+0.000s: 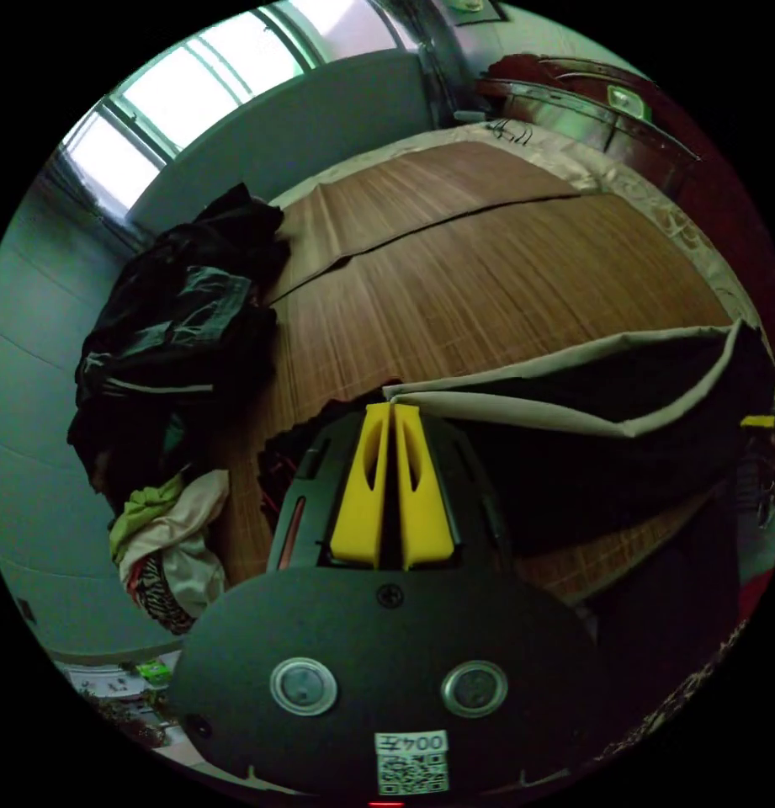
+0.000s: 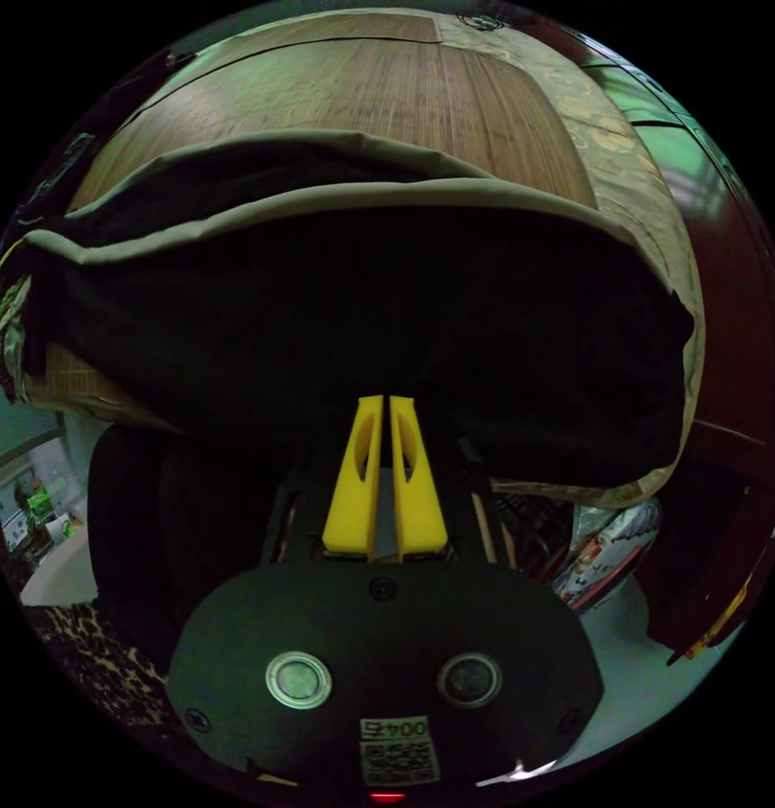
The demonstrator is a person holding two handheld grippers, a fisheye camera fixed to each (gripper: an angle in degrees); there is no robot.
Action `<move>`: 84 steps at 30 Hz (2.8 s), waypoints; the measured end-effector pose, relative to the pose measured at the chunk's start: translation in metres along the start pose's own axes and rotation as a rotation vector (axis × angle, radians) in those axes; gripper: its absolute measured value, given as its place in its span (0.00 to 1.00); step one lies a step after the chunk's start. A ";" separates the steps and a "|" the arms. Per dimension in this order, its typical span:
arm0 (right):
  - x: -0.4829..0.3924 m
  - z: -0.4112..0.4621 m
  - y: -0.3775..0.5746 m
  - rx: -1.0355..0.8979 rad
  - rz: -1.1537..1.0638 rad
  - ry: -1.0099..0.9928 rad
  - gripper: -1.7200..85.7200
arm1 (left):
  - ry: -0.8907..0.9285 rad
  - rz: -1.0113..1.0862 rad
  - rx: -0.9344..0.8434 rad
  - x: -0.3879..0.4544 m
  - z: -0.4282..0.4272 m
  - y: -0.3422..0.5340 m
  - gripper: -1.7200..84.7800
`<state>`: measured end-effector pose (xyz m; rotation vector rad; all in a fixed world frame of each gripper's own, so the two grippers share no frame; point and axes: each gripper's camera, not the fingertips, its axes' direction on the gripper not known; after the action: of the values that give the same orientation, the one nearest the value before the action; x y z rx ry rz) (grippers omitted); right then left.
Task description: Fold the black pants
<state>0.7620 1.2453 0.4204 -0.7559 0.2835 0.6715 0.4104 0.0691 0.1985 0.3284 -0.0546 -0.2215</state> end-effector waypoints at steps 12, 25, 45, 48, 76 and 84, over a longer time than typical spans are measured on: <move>-0.001 -0.002 0.007 -0.002 0.005 -0.085 0.04 | 0.098 -0.203 -0.012 -0.141 0.069 0.075 0.10; -0.018 0.000 0.040 0.100 0.043 -0.046 0.05 | 0.411 -0.421 0.137 -0.204 0.088 0.322 0.10; -0.038 0.008 0.073 0.094 0.039 0.028 0.05 | 0.638 -1.181 0.321 -0.471 0.173 0.581 0.15; -0.038 0.010 0.078 0.096 0.051 0.024 0.04 | 0.584 -1.170 0.274 -0.497 0.184 0.591 0.16; -0.012 0.031 0.129 0.107 0.182 -0.109 0.04 | 0.333 -0.856 0.120 -0.596 0.207 0.567 0.05; -0.010 0.038 0.140 0.106 0.179 -0.079 0.04 | 0.122 -0.958 0.032 -0.619 0.196 0.567 0.06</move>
<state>0.6628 1.3422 0.3764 -0.6059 0.3139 0.8471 -0.0934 0.6693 0.5577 0.3803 0.2281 -1.1489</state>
